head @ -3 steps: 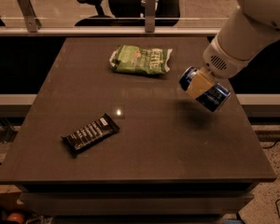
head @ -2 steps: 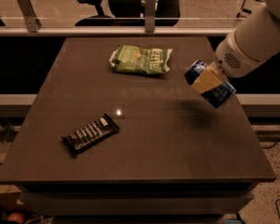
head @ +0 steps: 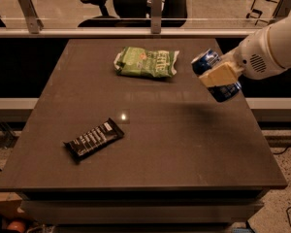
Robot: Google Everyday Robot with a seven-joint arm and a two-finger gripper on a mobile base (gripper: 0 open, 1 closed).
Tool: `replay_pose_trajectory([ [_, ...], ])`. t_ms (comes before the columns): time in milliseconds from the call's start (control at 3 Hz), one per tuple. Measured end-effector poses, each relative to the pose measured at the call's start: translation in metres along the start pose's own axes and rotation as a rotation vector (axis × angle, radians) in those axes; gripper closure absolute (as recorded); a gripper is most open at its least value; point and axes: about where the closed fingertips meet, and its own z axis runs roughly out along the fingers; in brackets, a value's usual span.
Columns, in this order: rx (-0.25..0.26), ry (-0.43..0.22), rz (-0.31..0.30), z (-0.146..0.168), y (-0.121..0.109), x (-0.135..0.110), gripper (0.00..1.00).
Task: Place pepsi can upright
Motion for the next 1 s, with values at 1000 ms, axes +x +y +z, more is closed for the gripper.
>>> replay_pose_trajectory([
  [1000,-0.150,-0.314,-0.076,0.000,0.017,-0.018,1.00],
])
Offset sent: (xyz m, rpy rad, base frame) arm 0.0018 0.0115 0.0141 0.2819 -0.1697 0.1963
